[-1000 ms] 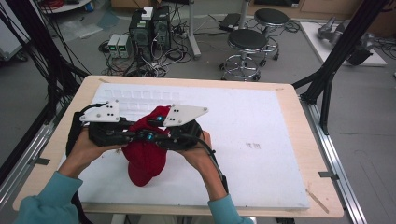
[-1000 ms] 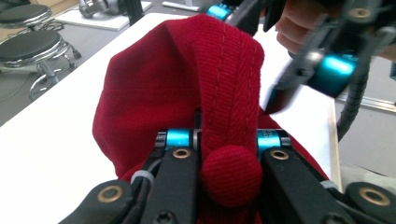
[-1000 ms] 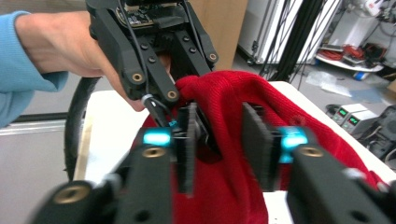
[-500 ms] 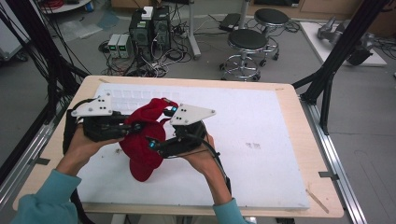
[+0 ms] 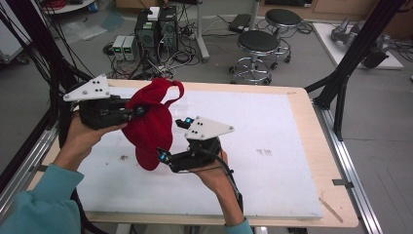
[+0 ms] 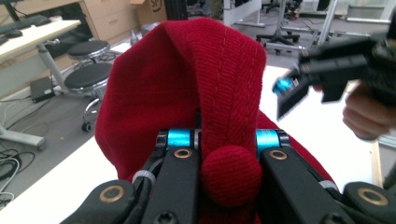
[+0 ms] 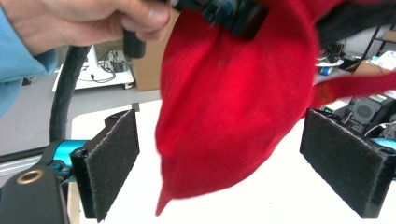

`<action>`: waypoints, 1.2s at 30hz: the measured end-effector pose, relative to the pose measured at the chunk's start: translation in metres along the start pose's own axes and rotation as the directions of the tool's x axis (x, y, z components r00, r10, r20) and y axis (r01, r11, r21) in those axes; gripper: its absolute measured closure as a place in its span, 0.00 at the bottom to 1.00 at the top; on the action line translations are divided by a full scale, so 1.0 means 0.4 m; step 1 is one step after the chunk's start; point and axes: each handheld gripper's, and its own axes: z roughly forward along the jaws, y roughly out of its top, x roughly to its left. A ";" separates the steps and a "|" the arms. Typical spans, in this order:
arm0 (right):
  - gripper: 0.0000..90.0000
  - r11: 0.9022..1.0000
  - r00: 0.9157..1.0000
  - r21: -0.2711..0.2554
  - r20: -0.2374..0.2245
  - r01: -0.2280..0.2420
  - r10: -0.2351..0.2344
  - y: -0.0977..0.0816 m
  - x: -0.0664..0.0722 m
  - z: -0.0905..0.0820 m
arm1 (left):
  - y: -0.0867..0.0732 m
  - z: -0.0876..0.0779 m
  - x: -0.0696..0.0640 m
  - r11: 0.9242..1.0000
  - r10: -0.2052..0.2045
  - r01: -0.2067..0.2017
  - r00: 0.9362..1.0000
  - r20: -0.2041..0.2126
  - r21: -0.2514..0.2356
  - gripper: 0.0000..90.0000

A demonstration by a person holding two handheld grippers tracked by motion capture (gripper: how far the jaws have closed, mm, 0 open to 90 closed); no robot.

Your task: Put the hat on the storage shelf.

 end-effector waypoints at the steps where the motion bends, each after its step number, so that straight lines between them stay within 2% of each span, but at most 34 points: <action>1: 0.12 1.000 1.000 -0.002 0.016 -0.007 0.007 -0.007 0.005 -0.002 | 0.010 0.003 0.005 1.000 0.000 0.000 1.000 -0.004 -0.003 0.94; 9: 0.12 0.999 0.998 0.023 0.049 -0.042 0.041 -0.045 0.015 0.016 | 0.039 0.022 0.024 1.000 -0.005 0.005 1.000 -0.003 -0.008 0.94; 13: 0.17 0.997 0.997 0.036 0.050 -0.067 0.065 -0.057 0.015 0.021 | 0.052 0.034 0.031 1.000 -0.007 0.007 1.000 -0.004 -0.019 0.94; 15: 0.21 0.995 0.994 0.049 0.066 -0.092 0.089 -0.064 0.013 0.025 | 0.057 0.038 0.031 1.000 -0.006 0.006 1.000 -0.009 -0.022 0.94; 16: 0.26 0.995 0.994 0.044 0.063 -0.094 0.091 -0.067 0.011 0.025 | 0.059 0.040 0.031 1.000 -0.006 0.006 1.000 -0.005 -0.022 0.94; 17: 0.26 0.995 0.994 0.044 0.063 -0.094 0.091 -0.067 0.011 0.025 | 0.060 0.042 0.029 1.000 -0.010 0.010 1.000 -0.007 -0.023 0.94; 20: 0.37 0.994 0.994 0.057 0.066 -0.093 0.089 -0.078 0.011 0.031 | 0.061 0.049 0.029 1.000 -0.010 0.010 1.000 0.001 -0.018 0.94; 23: 0.42 0.993 0.993 0.066 0.069 -0.095 0.091 -0.084 0.013 0.034 | 0.060 0.056 0.028 1.000 -0.010 0.010 1.000 0.002 -0.011 0.94; 25: 0.51 0.992 0.992 0.063 0.073 -0.107 0.102 -0.092 0.011 0.037 | 0.060 0.060 0.027 1.000 -0.012 0.012 1.000 0.007 -0.014 0.94; 27: 0.53 0.992 0.992 0.063 0.073 -0.110 0.105 -0.093 0.011 0.038 | 0.060 0.063 0.027 1.000 -0.014 0.014 1.000 0.011 -0.010 0.94; 28: 0.59 0.991 0.991 0.061 0.069 -0.117 0.113 -0.098 0.010 0.041 | 0.059 0.066 0.027 1.000 -0.013 0.013 1.000 0.013 -0.007 0.94; 29: 0.59 0.991 0.991 0.061 0.069 -0.117 0.113 -0.098 0.010 0.041 | 0.057 0.067 0.027 1.000 -0.015 0.015 1.000 0.013 -0.003 0.94; 30: 0.67 0.989 0.989 0.070 0.068 -0.133 0.128 -0.100 0.009 0.043 | 0.055 0.069 0.027 1.000 -0.016 0.016 1.000 0.015 -0.003 0.94; 34: 0.84 0.988 0.988 0.058 0.062 -0.145 0.141 -0.101 0.008 0.044 | 0.046 0.075 0.029 1.000 -0.027 0.027 1.000 0.015 0.004 0.94; 36: 0.86 0.988 0.988 0.058 0.056 -0.145 0.142 -0.101 0.007 0.045 | 0.045 0.076 0.030 1.000 -0.026 0.026 1.000 0.018 0.002 0.94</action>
